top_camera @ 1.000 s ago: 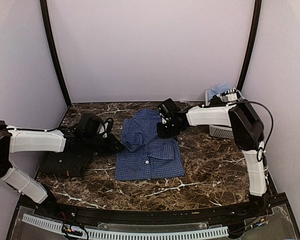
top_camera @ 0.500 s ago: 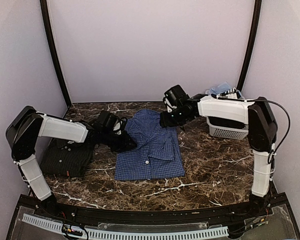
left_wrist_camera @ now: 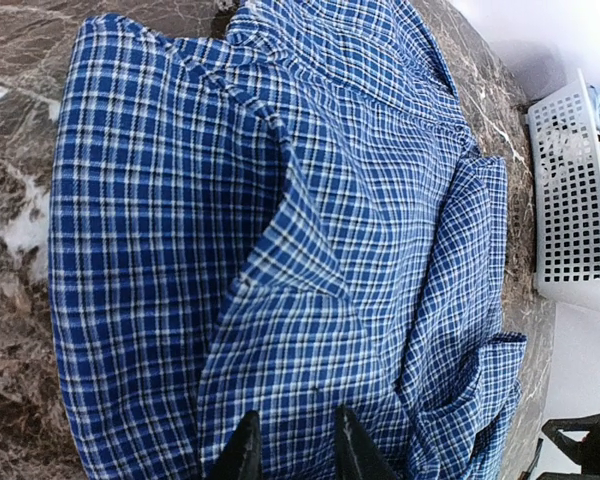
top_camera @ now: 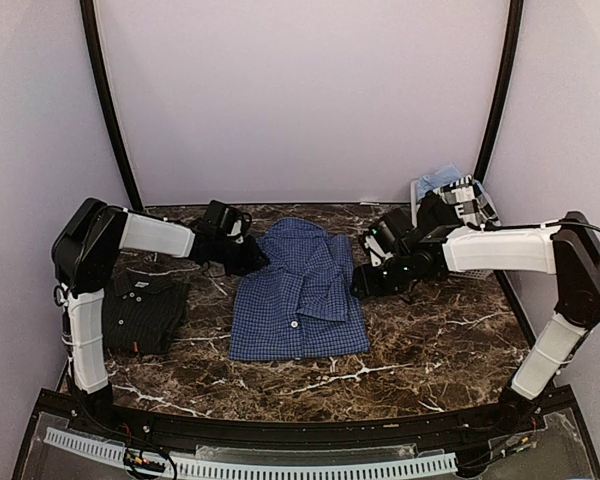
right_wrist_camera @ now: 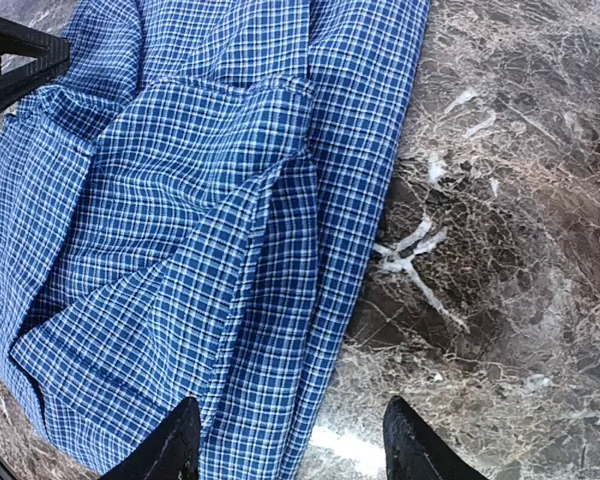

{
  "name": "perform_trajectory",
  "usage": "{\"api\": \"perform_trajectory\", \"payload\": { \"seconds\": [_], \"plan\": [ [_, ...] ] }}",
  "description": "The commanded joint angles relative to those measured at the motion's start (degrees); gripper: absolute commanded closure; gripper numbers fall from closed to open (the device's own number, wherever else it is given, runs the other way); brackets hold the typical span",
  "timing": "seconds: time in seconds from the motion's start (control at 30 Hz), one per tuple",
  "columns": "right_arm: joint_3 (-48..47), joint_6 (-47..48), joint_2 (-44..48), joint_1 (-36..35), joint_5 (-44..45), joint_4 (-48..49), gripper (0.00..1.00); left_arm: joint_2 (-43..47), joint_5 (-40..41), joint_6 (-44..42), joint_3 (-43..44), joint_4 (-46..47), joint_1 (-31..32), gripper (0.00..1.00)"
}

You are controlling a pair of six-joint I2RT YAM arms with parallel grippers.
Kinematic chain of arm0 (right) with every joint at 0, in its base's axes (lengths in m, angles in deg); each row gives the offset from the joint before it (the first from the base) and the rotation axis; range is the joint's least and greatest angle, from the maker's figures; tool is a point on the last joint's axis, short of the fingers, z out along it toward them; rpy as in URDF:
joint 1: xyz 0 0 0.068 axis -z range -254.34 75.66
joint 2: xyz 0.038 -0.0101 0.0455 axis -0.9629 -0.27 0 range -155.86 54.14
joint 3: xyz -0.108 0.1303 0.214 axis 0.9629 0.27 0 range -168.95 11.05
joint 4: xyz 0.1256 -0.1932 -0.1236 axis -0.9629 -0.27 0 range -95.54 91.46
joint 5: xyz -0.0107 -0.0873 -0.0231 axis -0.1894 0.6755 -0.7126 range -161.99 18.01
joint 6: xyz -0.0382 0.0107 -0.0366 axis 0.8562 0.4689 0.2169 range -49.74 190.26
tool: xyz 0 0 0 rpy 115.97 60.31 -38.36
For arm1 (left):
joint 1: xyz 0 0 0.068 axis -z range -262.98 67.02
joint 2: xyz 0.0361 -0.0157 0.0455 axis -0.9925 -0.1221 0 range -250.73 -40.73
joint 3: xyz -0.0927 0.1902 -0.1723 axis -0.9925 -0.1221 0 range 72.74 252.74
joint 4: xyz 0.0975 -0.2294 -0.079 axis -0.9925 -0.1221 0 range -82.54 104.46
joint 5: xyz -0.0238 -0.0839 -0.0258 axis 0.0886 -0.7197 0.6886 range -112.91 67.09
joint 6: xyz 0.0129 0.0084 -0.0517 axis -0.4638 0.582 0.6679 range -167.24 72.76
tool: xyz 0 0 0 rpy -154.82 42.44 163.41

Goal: Fold and stack the long sleeve shirts
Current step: Fold the rectangle-folded shirt at the center of the board.

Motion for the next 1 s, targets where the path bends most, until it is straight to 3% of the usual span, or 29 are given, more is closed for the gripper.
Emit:
{"api": "perform_trajectory", "payload": {
  "seconds": [0.0,0.1,0.17,0.23,0.4,0.6,0.97],
  "plan": [
    [-0.67,-0.36,-0.97,0.15,-1.57,6.46,0.42,0.59,-0.94,-2.36,2.61,-4.24,0.42,0.75],
    [-2.95,0.77,-4.54,1.57,-1.63,7.10,0.51,2.84,-0.09,-3.16,2.93,-5.48,0.42,0.75],
    [-4.39,1.58,-7.02,2.61,-1.87,6.95,0.66,5.00,1.30,-3.91,2.81,-6.40,0.31,0.74],
    [-5.58,2.40,-8.94,3.04,-1.26,6.09,0.75,7.29,2.63,-4.55,2.49,-7.70,0.00,0.72],
    [-4.75,3.69,-8.90,3.07,-1.93,5.49,0.84,13.65,4.52,-5.86,-0.79,-9.84,-0.53,0.71],
    [0.43,3.76,-3.99,0.48,-7.78,6.18,0.82,18.11,2.08,-4.83,-6.22,-8.74,-0.54,0.71],
    [12.37,-4.47,6.29,-6.52,-9.59,10.29,0.57,21.95,-0.47,-4.03,-11.51,-8.23,-0.37,0.71]
  ]
}}
